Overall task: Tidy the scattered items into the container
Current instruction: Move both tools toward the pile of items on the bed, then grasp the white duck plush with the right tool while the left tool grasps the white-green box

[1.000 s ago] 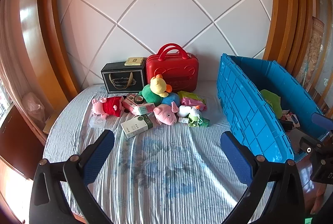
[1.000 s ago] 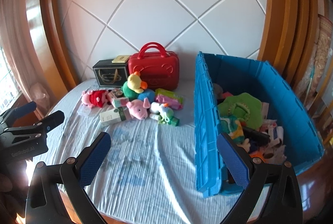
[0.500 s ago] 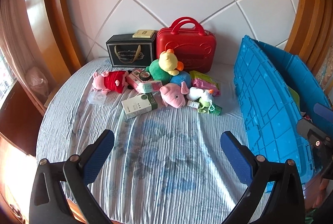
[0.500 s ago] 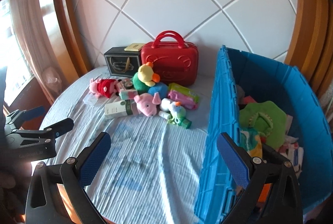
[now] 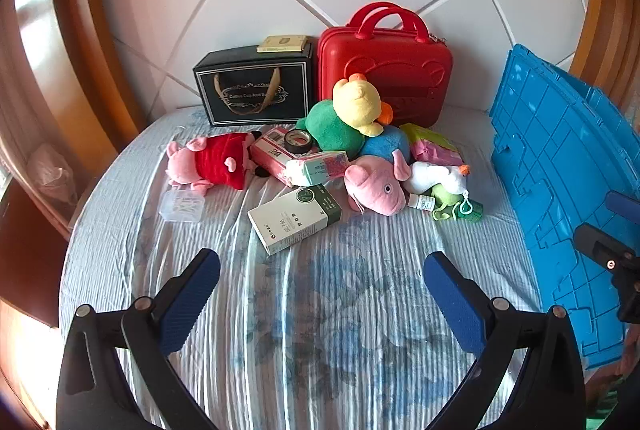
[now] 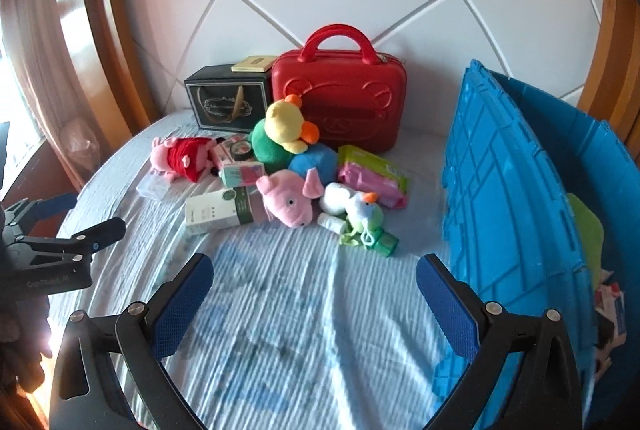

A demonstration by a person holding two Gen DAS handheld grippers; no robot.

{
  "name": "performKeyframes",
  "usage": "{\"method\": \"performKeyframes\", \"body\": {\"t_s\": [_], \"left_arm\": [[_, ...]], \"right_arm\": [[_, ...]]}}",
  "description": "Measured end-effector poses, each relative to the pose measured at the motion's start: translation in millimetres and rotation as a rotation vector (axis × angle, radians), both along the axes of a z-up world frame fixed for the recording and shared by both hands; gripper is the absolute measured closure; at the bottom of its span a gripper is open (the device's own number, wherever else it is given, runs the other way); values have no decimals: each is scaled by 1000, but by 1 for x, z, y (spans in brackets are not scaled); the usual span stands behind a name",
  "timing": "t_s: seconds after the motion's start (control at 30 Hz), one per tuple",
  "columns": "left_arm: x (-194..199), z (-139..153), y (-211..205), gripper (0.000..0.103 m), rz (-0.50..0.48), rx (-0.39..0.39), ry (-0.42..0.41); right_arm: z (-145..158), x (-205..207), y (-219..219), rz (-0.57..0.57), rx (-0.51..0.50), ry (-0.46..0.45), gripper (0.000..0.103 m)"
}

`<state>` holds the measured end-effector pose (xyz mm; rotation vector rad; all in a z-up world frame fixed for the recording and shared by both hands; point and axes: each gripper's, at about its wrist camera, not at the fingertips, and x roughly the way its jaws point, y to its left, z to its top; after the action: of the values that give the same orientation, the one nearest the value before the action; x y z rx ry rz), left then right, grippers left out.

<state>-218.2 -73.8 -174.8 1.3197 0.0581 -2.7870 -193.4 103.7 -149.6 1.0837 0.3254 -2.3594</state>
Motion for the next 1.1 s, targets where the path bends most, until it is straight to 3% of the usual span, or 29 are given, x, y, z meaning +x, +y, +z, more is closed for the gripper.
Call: {"method": "performKeyframes", "body": {"t_s": [0.33,0.63,0.83,0.9,1.1], "left_arm": [[-76,-98,-13,0,-161,-113,-31],[-134,-173,-28,0,-230,-163,-77],[-159,-208,-35,0,-387,-205,-129],[-165,-217,-36,0,-426,-236,-148],[-176,-231,-40,0,-444,-229,-193]], "right_arm": [[-100,-83,-47,-63,123,-36,0],[-165,-168,-81,-24,230,-22,0],[-200,-201,-111,78,350,16,0],[-209,-211,-114,98,357,-14,0],[-225,-228,-118,135,384,-64,2]]}}
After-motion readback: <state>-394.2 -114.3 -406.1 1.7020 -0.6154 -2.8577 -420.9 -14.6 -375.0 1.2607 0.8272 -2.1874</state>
